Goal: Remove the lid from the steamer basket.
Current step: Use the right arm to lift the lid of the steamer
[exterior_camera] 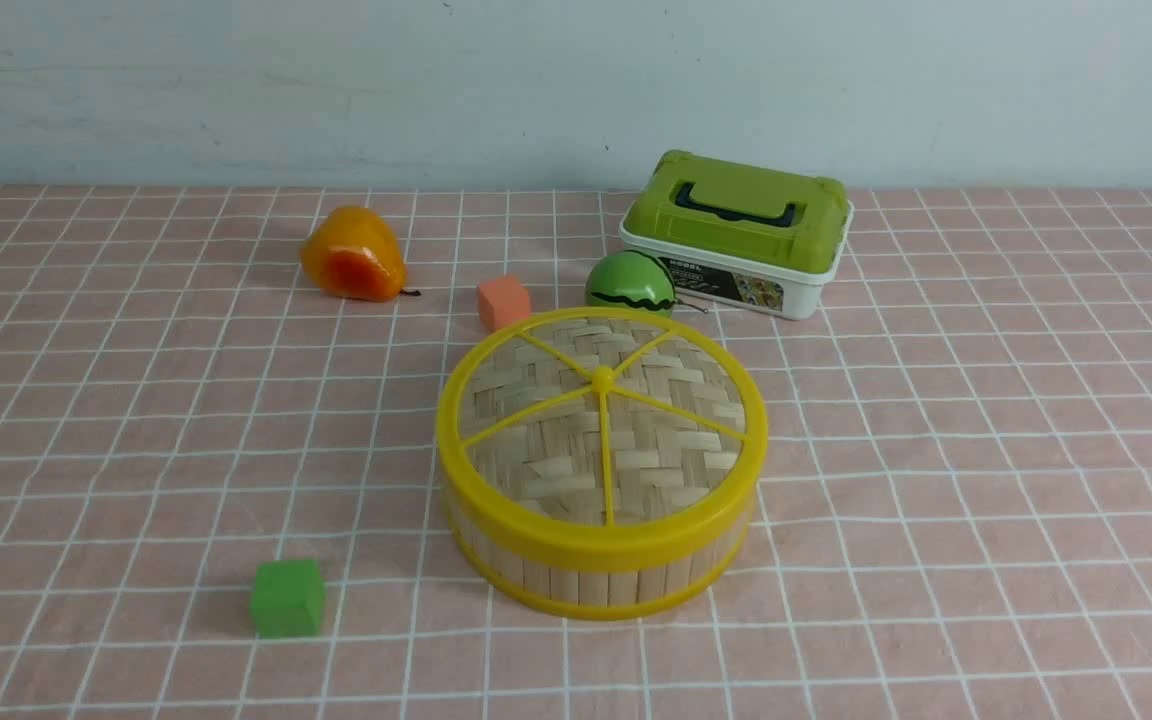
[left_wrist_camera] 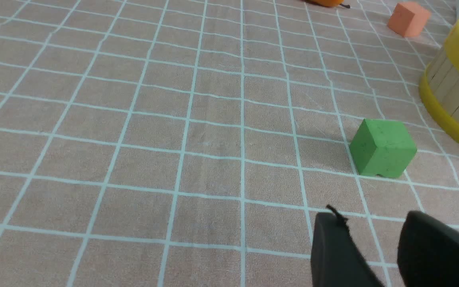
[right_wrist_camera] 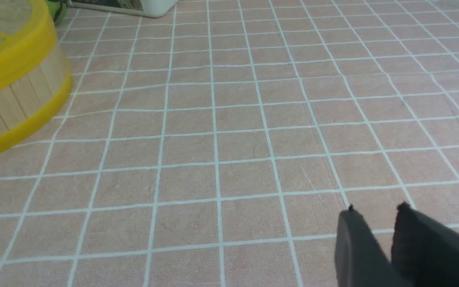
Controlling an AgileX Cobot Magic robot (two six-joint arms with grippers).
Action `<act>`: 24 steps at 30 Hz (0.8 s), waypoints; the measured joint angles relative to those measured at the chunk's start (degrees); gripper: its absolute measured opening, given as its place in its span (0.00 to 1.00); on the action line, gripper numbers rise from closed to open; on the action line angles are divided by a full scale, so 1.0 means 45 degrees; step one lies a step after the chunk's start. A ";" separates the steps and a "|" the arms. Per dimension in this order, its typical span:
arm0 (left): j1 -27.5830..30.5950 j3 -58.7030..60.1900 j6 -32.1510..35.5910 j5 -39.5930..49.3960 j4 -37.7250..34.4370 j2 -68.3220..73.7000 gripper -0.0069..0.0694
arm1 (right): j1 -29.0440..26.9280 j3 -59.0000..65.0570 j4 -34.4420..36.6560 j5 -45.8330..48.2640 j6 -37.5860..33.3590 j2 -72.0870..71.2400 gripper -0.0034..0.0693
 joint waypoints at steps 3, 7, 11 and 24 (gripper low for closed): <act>0.0000 0.0000 0.0000 0.0000 0.0000 0.0000 0.40 | 0.0000 0.0000 0.0000 0.0000 0.0000 0.0000 0.22; 0.0000 0.0000 0.0000 0.0000 0.0000 0.0000 0.40 | 0.0000 0.0000 0.0000 0.0000 0.0003 0.0000 0.23; 0.0000 0.0000 0.0000 0.0000 0.0000 0.0000 0.40 | 0.0000 0.0000 0.0000 0.0000 0.0003 0.0000 0.23; 0.0000 0.0000 0.0000 0.0000 0.0000 0.0000 0.40 | 0.0000 0.0000 0.0000 0.0000 0.0003 0.0000 0.24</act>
